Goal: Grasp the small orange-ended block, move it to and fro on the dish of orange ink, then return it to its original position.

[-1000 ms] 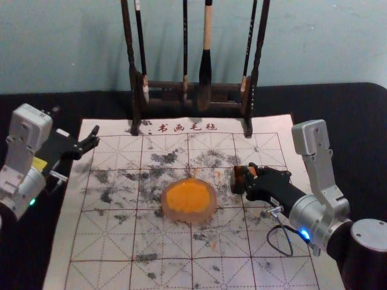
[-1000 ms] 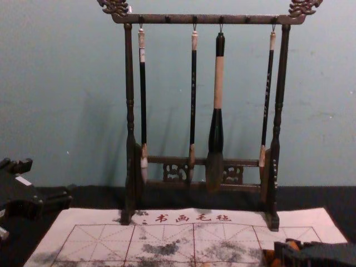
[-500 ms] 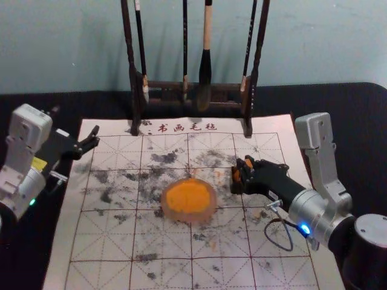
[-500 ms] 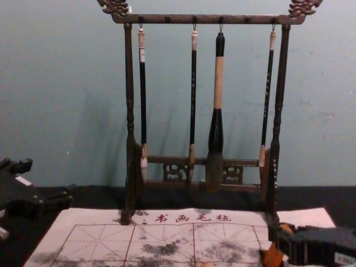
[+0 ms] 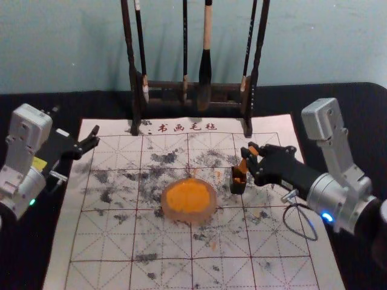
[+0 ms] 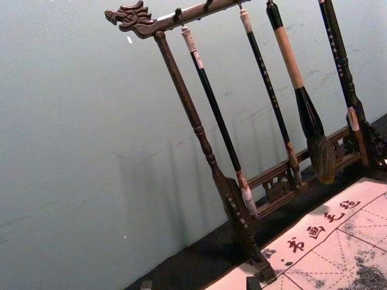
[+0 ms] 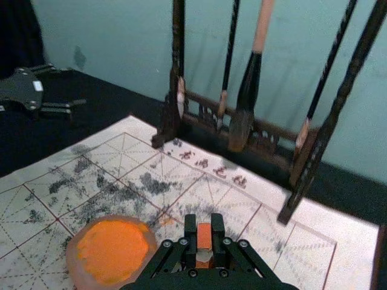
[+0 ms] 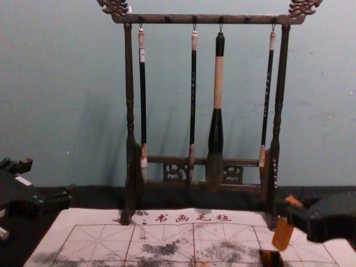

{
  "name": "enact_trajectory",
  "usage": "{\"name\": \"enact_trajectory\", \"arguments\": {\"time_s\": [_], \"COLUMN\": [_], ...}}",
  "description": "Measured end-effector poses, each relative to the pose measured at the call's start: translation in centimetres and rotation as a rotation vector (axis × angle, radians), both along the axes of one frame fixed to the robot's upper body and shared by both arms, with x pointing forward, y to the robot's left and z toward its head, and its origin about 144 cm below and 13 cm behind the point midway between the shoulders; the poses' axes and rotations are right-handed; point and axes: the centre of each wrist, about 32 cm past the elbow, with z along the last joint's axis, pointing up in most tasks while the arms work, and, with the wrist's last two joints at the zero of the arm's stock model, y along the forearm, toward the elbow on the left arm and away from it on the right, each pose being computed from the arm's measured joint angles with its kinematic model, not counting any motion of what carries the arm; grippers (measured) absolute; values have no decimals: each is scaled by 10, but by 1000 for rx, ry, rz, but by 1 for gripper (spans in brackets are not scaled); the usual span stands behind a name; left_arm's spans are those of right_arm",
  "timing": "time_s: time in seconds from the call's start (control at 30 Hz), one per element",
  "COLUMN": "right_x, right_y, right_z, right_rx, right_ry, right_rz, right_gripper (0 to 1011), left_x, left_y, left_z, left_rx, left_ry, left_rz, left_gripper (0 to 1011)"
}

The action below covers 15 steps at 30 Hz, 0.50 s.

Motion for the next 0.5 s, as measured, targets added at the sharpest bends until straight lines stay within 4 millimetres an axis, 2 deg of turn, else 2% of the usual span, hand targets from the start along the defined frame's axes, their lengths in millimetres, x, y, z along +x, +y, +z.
{"name": "enact_trajectory", "arguments": {"time_s": [0.23, 0.5], "right_x": [14, 40], "right_y": [-14, -24], "right_z": [15, 30], "right_rx": [-17, -6], "right_ry": [-70, -83], "right_rz": [89, 217], "right_gripper": [129, 129], "left_x": [0, 0], "left_y": [0, 0], "left_z": [0, 0], "left_rx": [0, 0], "left_ry": [0, 0], "left_rz": [0, 0], "left_gripper": [1001, 1001]}}
